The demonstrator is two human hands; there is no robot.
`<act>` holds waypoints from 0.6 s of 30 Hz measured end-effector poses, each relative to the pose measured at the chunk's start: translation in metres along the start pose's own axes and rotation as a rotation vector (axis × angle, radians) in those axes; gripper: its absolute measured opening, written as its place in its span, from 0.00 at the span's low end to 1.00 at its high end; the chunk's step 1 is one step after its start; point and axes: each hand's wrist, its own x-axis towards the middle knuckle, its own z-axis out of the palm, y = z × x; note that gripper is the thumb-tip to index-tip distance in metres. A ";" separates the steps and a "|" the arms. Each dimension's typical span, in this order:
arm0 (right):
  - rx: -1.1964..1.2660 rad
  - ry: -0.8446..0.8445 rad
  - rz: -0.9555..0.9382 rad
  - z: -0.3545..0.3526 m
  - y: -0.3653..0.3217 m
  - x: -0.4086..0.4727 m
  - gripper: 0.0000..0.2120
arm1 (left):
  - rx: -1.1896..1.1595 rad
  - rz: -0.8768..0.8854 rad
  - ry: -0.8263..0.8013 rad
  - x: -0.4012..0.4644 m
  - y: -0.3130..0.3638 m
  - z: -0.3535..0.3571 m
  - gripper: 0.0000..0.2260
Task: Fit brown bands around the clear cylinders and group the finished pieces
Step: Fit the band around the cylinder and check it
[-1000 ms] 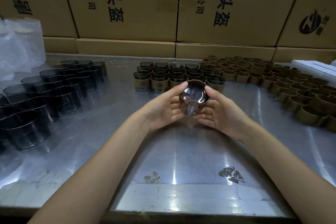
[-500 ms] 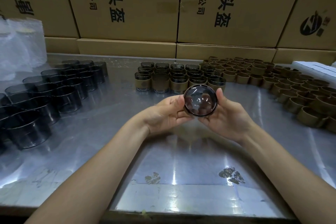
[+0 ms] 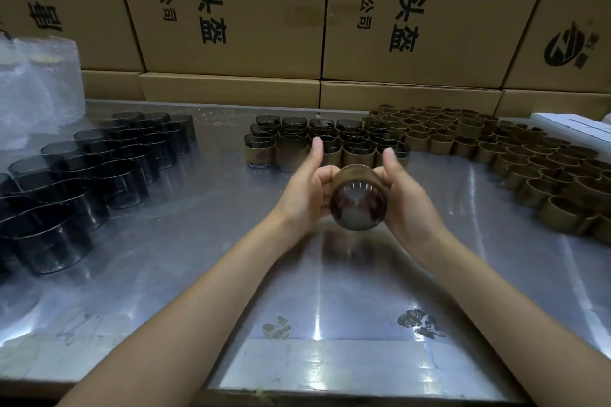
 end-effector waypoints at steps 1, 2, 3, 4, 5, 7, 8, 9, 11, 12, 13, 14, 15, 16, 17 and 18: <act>-0.066 0.064 -0.072 0.005 0.002 -0.001 0.23 | 0.058 0.050 0.053 -0.001 -0.001 0.007 0.34; -0.109 0.117 -0.133 0.009 0.005 -0.002 0.20 | 0.132 0.111 0.084 -0.002 -0.004 0.012 0.33; -0.129 0.153 -0.180 0.011 0.007 -0.003 0.18 | 0.209 0.185 0.109 -0.004 -0.008 0.016 0.30; -0.127 0.169 -0.213 0.012 0.008 -0.003 0.17 | 0.269 0.266 0.135 -0.005 -0.012 0.018 0.28; -0.115 0.169 -0.234 0.013 0.008 -0.004 0.16 | 0.302 0.330 0.152 -0.006 -0.014 0.019 0.27; -0.100 0.158 -0.248 0.013 0.007 -0.005 0.17 | 0.296 0.399 0.167 -0.007 -0.015 0.020 0.28; -0.088 0.159 -0.243 0.013 0.007 -0.006 0.17 | 0.284 0.419 0.166 -0.007 -0.015 0.021 0.27; -0.072 0.168 -0.232 0.014 0.007 -0.006 0.18 | 0.270 0.430 0.160 -0.008 -0.014 0.021 0.27; -0.057 0.198 -0.205 0.014 0.008 -0.006 0.20 | 0.243 0.433 0.148 -0.008 -0.014 0.023 0.26; -0.063 0.212 -0.198 0.014 0.008 -0.007 0.21 | 0.233 0.433 0.147 -0.008 -0.014 0.023 0.26; -0.078 0.220 -0.197 0.014 0.008 -0.006 0.21 | 0.224 0.437 0.143 -0.009 -0.014 0.024 0.27; -0.094 0.223 -0.199 0.013 0.008 -0.006 0.20 | 0.212 0.439 0.136 -0.009 -0.014 0.023 0.27; -0.105 0.224 -0.202 0.013 0.009 -0.005 0.20 | 0.197 0.439 0.128 -0.009 -0.014 0.024 0.28; -0.110 0.225 -0.202 0.013 0.008 -0.005 0.21 | 0.188 0.438 0.123 -0.009 -0.014 0.024 0.29; -0.113 0.228 -0.202 0.013 0.009 -0.005 0.22 | 0.182 0.437 0.119 -0.009 -0.014 0.024 0.30; -0.113 0.230 -0.201 0.013 0.010 -0.006 0.23 | 0.179 0.436 0.117 -0.009 -0.014 0.024 0.29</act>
